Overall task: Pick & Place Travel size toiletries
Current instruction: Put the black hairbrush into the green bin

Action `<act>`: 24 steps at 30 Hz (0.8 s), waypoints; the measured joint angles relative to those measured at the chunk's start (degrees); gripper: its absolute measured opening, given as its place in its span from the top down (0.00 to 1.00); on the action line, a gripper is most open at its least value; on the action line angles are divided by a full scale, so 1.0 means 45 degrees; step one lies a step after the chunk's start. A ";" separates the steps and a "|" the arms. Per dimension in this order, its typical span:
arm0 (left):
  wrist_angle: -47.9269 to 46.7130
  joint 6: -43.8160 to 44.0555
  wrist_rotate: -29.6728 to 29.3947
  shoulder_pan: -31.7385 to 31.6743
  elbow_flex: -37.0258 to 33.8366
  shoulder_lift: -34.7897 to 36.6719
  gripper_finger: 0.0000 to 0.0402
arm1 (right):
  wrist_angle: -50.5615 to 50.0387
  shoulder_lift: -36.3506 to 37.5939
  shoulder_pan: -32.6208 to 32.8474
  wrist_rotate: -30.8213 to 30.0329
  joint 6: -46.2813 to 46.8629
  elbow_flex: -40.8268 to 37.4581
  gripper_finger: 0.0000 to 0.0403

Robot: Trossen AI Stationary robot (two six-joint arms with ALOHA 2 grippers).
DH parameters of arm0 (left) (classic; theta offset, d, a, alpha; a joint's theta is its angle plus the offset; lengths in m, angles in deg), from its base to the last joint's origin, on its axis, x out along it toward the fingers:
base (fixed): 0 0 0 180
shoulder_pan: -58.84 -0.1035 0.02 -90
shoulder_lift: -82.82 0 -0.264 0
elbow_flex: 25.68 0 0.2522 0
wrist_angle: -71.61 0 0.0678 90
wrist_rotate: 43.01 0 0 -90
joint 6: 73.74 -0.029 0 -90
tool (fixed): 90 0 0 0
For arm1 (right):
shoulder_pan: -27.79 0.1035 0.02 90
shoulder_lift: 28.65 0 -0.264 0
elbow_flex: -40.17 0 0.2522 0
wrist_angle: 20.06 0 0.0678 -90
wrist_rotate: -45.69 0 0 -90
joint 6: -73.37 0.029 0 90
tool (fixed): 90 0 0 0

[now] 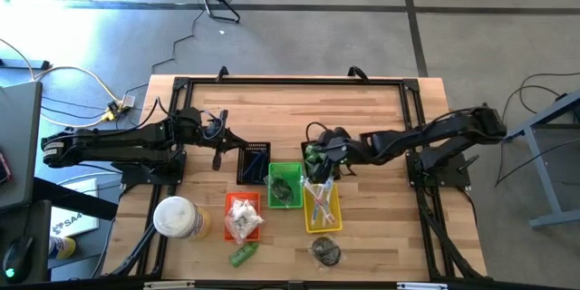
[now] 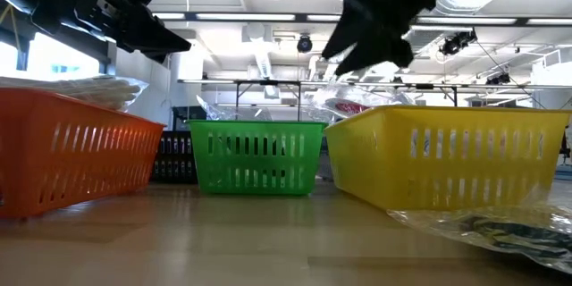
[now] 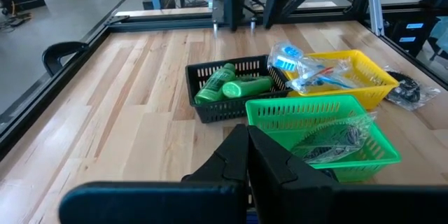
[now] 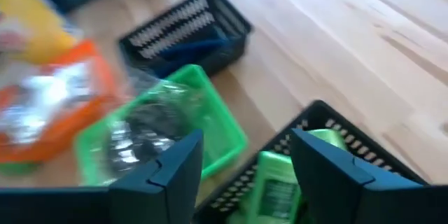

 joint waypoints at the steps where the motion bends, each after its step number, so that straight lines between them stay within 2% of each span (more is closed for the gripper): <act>1: 0.0000 0.0003 0.0000 -0.0001 0.0000 0.0000 1.00 | -0.0053 0.0259 0.0000 0.0288 -0.0002 0.0000 0.51; 12: 0.0001 0.0005 -0.0005 -0.0003 0.0000 -0.0003 1.00 | -0.0392 0.1993 0.0000 0.2767 -0.0011 0.0002 0.57; 20: 0.0005 0.0010 -0.0005 -0.0004 0.0000 0.0000 1.00 | -0.0843 0.2223 0.0226 0.3113 0.0145 0.0005 0.57; 24: 0.0005 0.0010 -0.0005 0.0001 0.0000 0.0000 1.00 | -0.1553 0.2218 0.0497 0.3209 0.1092 0.0005 0.58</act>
